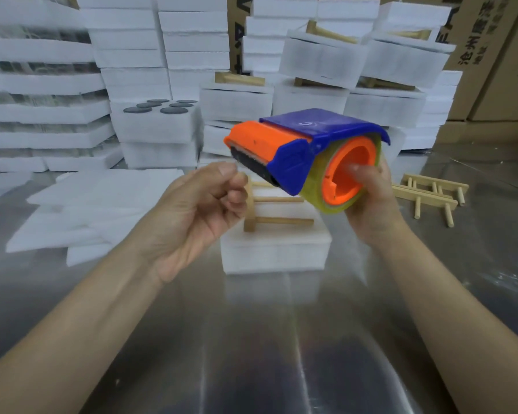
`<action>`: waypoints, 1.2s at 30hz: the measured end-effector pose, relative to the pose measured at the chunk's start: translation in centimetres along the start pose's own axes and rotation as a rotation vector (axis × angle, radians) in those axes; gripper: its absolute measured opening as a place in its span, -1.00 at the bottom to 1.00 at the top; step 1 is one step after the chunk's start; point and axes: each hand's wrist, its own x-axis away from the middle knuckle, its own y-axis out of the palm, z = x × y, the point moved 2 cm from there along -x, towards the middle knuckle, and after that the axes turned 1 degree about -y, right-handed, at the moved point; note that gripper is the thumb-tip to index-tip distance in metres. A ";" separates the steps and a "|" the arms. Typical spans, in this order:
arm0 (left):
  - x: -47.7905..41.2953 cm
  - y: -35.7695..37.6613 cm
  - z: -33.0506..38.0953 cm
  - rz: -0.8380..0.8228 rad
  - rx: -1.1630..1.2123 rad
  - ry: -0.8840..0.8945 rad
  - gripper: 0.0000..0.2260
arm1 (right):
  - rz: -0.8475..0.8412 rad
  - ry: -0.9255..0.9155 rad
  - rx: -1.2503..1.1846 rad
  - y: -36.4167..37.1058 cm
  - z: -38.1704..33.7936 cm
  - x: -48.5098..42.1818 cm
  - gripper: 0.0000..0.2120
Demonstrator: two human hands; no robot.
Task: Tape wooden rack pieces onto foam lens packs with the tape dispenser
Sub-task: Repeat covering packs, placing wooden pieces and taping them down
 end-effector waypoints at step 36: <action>-1.1 -7.0 2.9 0.183 -0.558 -0.161 -0.88 | -0.008 0.040 0.579 -7.5 -2.3 -0.1 -0.25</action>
